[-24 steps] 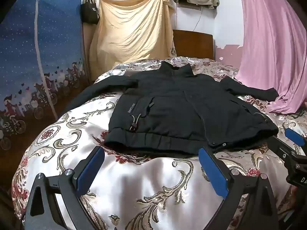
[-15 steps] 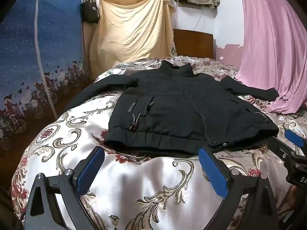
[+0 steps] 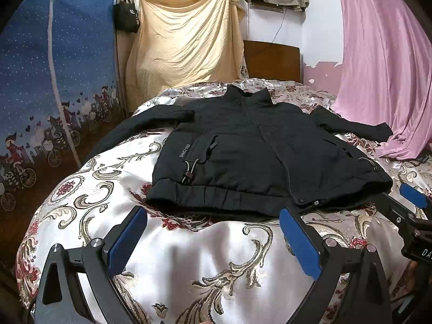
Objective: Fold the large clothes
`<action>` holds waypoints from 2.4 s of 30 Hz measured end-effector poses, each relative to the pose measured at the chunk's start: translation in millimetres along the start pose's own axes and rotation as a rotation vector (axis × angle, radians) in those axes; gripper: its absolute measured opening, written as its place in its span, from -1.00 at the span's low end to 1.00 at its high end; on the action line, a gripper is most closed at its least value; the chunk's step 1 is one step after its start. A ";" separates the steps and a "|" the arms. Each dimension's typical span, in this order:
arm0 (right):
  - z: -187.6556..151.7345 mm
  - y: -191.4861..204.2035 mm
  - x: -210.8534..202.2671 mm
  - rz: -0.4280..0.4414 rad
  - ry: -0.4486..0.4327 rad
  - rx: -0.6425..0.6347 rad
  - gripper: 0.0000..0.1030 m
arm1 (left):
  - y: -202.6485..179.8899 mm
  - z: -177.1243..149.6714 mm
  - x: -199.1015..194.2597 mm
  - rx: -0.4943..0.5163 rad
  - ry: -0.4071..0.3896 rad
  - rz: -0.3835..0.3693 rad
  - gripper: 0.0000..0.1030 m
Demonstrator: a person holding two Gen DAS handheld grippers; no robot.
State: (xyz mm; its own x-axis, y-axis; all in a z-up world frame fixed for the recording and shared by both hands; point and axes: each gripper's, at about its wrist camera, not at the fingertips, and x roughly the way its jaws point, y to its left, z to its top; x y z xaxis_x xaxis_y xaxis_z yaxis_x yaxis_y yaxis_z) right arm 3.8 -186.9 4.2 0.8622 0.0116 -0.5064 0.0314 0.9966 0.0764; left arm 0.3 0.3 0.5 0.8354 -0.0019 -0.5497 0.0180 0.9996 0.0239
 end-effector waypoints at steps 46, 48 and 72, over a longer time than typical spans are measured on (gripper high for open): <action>-2.8 -3.0 5.3 -0.005 0.011 0.005 0.98 | -0.2 0.4 0.0 0.002 0.001 0.001 0.93; -2.8 -3.1 5.4 -0.004 0.011 0.006 0.98 | -0.1 0.6 0.0 0.002 0.001 0.001 0.93; -4.1 -3.9 7.1 -0.005 0.016 0.008 0.98 | 2.4 -6.2 6.6 0.000 0.002 -0.001 0.93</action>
State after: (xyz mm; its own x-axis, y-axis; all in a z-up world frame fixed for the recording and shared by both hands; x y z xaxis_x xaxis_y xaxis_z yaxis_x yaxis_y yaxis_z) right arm 7.7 -190.4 -3.2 0.8540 0.0077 -0.5202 0.0401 0.9959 0.0806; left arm 2.4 2.9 -8.3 0.8341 -0.0025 -0.5516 0.0187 0.9995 0.0238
